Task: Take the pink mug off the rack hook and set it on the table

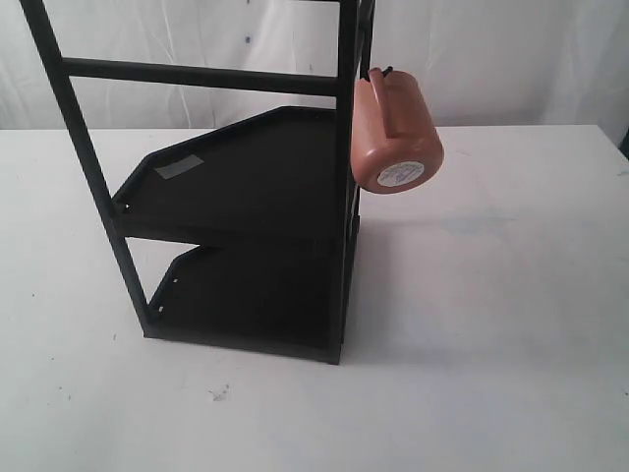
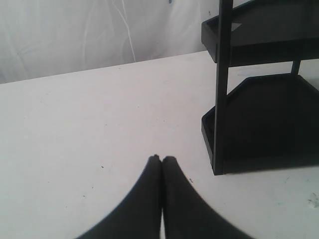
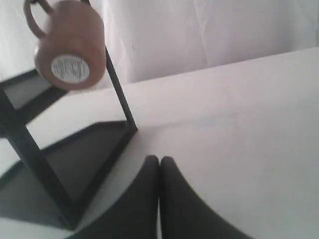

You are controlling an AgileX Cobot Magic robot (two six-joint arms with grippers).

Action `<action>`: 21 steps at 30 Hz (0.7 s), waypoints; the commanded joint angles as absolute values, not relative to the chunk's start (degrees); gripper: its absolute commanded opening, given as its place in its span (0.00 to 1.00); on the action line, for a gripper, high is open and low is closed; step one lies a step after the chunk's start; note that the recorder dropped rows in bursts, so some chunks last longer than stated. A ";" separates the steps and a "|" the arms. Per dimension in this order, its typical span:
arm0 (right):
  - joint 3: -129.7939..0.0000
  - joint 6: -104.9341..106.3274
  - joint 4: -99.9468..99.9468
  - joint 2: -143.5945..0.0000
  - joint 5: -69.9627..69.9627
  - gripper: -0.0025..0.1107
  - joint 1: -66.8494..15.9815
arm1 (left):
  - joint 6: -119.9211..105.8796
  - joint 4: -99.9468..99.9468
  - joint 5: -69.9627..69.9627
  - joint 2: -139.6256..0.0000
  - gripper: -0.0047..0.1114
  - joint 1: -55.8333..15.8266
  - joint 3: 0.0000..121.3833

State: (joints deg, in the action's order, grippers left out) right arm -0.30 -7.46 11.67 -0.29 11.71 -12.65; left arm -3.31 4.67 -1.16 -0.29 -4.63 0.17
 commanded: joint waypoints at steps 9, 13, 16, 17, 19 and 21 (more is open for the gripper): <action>0.00 -12.46 13.65 0.00 -6.63 0.02 -12.32 | -2.93 4.60 -1.39 0.00 0.04 -4.49 0.00; -3.29 -12.74 13.65 0.00 -3.40 0.02 -12.32 | -2.93 4.60 -1.39 0.00 0.04 -4.49 0.00; -11.41 -9.16 13.23 0.00 7.43 0.02 -12.97 | -2.93 4.60 -1.39 0.00 0.04 -4.49 0.00; -13.77 -6.19 13.39 -0.04 10.72 0.02 -13.35 | -2.93 4.60 -1.39 0.00 0.04 -4.49 0.00; -18.01 0.00 13.63 -2.86 17.61 0.02 -13.97 | -2.93 4.60 -1.39 0.00 0.04 -4.49 0.00; -22.41 5.89 15.22 -6.32 23.12 0.02 -14.62 | -2.93 4.60 -1.39 0.00 0.04 -4.49 0.00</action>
